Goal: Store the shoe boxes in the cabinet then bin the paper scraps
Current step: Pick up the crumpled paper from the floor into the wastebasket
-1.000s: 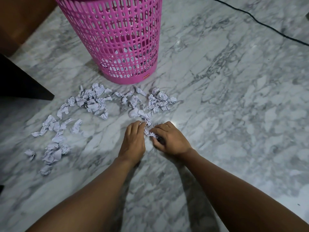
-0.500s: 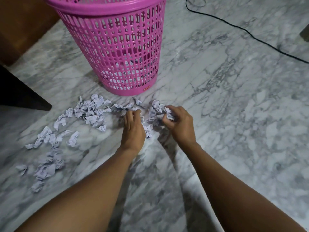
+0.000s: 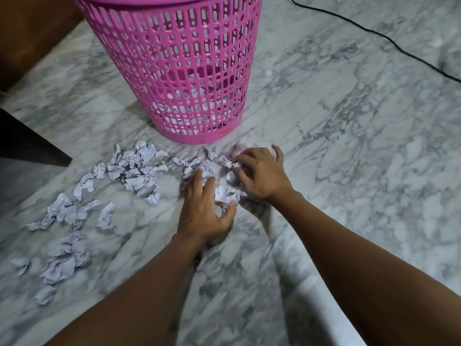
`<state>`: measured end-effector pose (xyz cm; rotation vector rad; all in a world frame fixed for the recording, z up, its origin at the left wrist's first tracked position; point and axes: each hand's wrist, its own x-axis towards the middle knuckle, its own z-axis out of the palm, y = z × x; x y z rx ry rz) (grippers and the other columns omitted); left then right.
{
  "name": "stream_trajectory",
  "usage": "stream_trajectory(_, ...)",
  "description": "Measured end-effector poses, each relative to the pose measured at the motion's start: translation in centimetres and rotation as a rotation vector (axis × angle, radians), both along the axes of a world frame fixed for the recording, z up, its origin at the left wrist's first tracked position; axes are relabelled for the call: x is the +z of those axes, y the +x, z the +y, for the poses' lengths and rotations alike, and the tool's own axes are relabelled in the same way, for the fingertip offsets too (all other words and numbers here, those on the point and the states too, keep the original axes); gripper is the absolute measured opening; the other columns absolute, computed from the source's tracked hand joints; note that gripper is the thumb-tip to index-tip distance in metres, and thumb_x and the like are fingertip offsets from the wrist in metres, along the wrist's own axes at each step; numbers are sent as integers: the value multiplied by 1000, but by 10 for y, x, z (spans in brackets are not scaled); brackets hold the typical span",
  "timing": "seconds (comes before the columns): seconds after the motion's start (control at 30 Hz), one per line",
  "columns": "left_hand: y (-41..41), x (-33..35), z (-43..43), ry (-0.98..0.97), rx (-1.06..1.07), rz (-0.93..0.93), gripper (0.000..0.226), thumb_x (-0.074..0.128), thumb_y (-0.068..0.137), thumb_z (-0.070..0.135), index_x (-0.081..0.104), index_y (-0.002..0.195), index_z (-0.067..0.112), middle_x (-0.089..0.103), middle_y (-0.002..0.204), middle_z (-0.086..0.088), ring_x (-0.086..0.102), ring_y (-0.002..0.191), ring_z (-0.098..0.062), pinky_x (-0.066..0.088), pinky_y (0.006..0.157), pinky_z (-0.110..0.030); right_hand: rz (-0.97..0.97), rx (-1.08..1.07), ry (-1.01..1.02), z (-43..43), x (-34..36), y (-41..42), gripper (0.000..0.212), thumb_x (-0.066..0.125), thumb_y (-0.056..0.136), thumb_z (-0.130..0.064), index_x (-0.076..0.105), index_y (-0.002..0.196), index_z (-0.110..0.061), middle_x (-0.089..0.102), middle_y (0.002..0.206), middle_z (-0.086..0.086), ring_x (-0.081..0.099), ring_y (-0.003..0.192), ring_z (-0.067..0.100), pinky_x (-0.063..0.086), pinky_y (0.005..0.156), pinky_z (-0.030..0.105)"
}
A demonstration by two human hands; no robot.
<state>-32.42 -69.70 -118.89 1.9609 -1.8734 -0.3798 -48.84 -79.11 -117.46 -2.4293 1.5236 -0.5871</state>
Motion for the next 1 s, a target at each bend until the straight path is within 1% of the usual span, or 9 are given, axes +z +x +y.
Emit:
stream_trajectory(0.1,2,-5,0,5,-17,-72,98,51,71,76,46,137,5,27,153,-23,18,145,-39,23,117,-53,31,39,-143,-6,6,-4,37,54,84,-56,71,110,-35,55,134,1,40,135,24,0,117,54)
stream_trajectory(0.23,3,-7,-2,14,-24,-107,95,53,72,75,44,139,8,29,152,-21,17,146,-40,22,117,-55,47,253,171,-17,8,-18,80,41,76,-77,40,147,-40,16,164,7,10,152,29,0,119,60)
stream_trajectory(0.3,3,-7,-4,43,-6,-47,82,54,78,64,41,140,13,27,154,-17,23,144,-38,31,114,-52,138,346,221,-17,3,-23,95,41,71,-85,26,153,-39,18,163,7,15,150,28,7,119,59)
stream_trajectory(0.37,6,-7,-4,17,-14,2,69,53,83,54,43,138,14,31,151,-15,35,138,-36,40,108,-48,155,399,145,-12,-5,-26,100,47,69,-88,30,152,-35,30,158,9,26,146,28,17,118,54)
stream_trajectory(0.47,10,-8,-4,-58,-42,16,60,51,86,43,47,135,9,38,146,-16,41,133,-34,40,108,-43,86,427,10,-3,-13,-23,92,56,72,-81,48,144,-25,49,143,12,46,130,30,33,111,43)
stream_trajectory(0.57,11,-9,-7,-103,-55,15,57,47,90,36,49,136,4,43,144,-18,40,135,-33,36,111,-42,-4,410,-75,6,-17,-19,72,61,79,-67,58,136,-23,55,136,12,54,118,30,41,101,42)
stream_trajectory(0.67,12,-8,-11,-117,-91,2,57,46,90,31,47,139,0,48,141,-18,40,136,-34,34,112,-47,-62,427,-130,12,-23,-15,63,65,82,-56,63,131,-16,53,142,12,57,114,30,43,97,42)
stream_trajectory(0.83,14,-7,-16,-110,-111,-36,60,43,88,27,45,140,-3,51,137,-22,46,128,-37,32,110,-45,-58,397,-131,17,-27,-10,71,70,76,-62,64,129,-15,60,131,11,58,106,32,44,93,44)
stream_trajectory(1.0,19,-7,-19,-53,-138,-6,59,39,86,25,45,139,-2,48,137,-19,44,129,-35,25,113,-38,-129,385,-113,23,-29,-1,42,71,80,-31,68,115,-8,65,104,14,62,89,33,44,81,35)
